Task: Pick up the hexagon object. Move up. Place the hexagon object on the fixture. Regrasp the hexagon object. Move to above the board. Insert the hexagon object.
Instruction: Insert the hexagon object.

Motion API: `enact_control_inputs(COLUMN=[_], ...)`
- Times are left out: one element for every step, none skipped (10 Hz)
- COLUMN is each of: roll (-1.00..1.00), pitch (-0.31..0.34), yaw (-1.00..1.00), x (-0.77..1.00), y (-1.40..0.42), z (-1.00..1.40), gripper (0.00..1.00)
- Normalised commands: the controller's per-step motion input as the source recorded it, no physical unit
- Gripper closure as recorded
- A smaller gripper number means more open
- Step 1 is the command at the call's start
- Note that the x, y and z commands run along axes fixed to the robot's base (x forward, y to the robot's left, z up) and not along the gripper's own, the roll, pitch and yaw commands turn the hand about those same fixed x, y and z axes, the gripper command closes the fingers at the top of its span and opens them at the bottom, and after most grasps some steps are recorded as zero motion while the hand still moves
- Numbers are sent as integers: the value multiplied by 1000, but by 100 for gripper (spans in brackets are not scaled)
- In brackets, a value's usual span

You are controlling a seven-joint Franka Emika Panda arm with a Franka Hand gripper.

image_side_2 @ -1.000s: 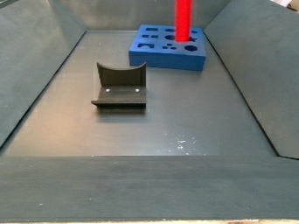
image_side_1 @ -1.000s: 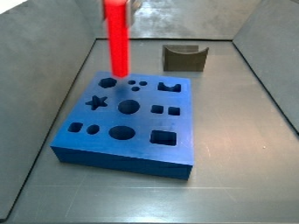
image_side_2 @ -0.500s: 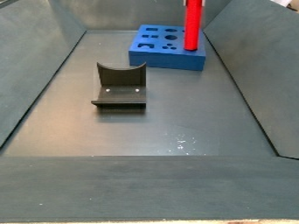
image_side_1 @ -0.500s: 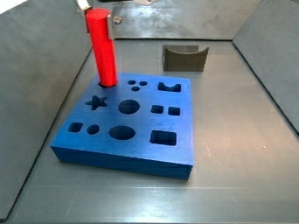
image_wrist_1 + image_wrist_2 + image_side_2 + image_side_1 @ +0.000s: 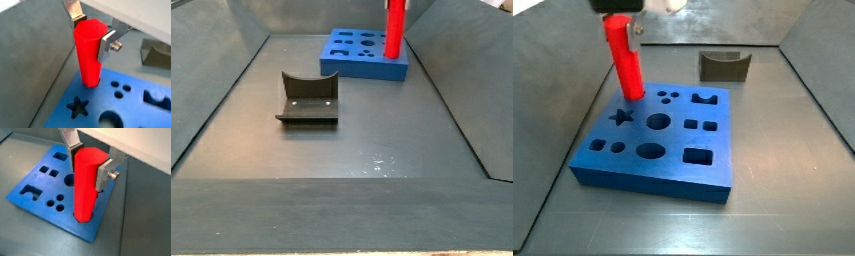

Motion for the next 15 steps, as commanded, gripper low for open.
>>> enact_control_inputs(roll=[-491, -500, -500, -500, 13, -117, -167, -176, -160, 0, -54, -146, -160, -170, -179], pitch=[-341, -371, -417, -297, 0, 81, 49, 60, 0, 0, 384, 419, 404, 380, 341], yaw=[-669, -546, -40, 0, 0, -449, -803, -814, -346, 0, -154, -560, -583, -580, -500], x=[-83, 0, 0, 0, 0, -114, -137, -86, 0, 0, 460, 117, 100, 131, 246], y=[-14, 0, 349, 546, 0, -51, 0, 0, 0, 0, 117, 0, 0, 0, 37], z=[-23, 0, 71, 0, -80, -777, -703, -671, -297, -49, -434, -249, -249, -271, -311], gripper=[100, 100, 100, 100, 100, 100, 100, 100, 100, 100, 100, 100, 100, 100, 100])
